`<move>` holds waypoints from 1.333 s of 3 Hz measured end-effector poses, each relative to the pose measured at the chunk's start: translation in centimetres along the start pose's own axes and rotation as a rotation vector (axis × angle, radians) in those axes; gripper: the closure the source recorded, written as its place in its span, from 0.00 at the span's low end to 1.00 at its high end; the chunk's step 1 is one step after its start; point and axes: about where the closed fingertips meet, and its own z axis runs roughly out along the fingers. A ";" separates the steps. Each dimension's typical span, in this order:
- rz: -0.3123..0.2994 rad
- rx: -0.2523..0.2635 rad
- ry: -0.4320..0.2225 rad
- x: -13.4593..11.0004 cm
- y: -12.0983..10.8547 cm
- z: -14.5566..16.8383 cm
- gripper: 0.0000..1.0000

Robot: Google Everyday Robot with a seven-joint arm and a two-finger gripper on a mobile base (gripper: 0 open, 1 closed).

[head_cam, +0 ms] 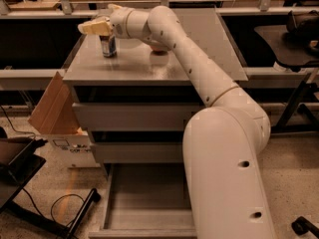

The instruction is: Place redbull can into bottom drawer

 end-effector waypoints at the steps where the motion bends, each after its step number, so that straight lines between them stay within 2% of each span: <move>1: -0.021 -0.016 0.006 -0.6 1.1 0.5 0.41; 3: -0.020 -0.026 0.007 -0.5 1.7 1.1 0.88; 4: -0.020 -0.030 0.007 -0.5 1.9 1.3 1.00</move>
Offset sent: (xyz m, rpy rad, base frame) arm -0.0077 0.0104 0.0049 -0.0168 -0.0148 0.0161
